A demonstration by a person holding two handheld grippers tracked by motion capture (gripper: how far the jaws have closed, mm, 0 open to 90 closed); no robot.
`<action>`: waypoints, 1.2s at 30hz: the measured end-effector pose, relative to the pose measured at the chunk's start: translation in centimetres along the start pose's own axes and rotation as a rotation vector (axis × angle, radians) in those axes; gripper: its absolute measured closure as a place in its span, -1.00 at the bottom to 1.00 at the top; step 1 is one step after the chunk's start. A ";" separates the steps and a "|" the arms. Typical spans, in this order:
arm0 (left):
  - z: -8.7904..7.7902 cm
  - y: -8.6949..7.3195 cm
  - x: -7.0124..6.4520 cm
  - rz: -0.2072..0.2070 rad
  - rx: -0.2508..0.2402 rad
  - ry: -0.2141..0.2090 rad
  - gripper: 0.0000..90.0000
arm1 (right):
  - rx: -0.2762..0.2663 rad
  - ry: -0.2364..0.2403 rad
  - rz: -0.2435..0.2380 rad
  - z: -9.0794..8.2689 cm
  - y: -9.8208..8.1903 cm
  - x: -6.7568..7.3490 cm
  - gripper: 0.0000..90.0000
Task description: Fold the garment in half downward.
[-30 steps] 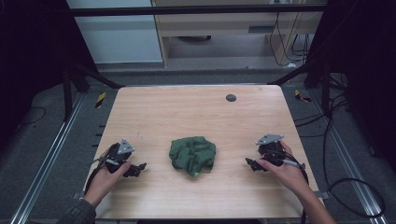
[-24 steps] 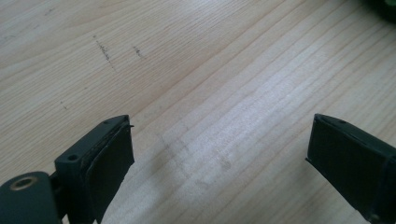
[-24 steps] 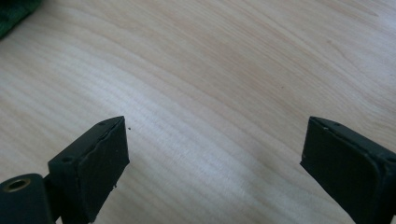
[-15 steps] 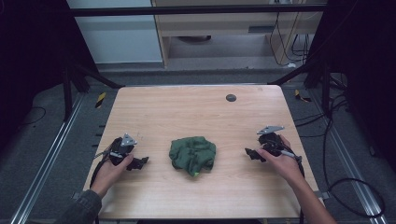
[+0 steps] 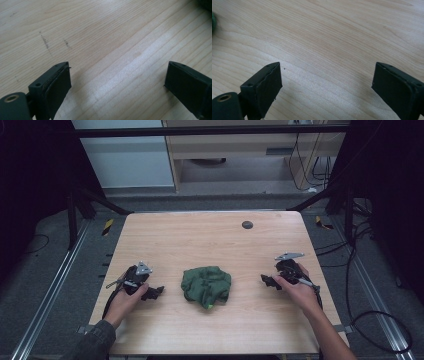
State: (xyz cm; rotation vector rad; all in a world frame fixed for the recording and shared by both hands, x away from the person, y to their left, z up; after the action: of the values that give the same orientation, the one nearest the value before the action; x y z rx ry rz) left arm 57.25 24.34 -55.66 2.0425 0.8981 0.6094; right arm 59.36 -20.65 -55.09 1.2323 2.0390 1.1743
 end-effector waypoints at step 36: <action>2.4 0.7 1.1 -0.109 -0.084 0.020 -0.95 | -0.032 -0.118 0.034 3.0 0.3 -0.9 -0.85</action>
State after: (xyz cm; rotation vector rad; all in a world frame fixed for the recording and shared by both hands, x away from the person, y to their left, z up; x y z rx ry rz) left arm 59.79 23.74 -56.32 1.9022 0.9724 0.5986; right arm 62.20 -20.13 -56.41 1.2942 1.9132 1.1182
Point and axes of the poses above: each handheld gripper's, and its own axes: z roughly forward along the jaws, y roughly out of its top, x roughly to its left, the point moved 8 cm from there along z, roughly forward along the jaws, and after that the axes turned 15 degrees about -x, right-handed, at the moved point
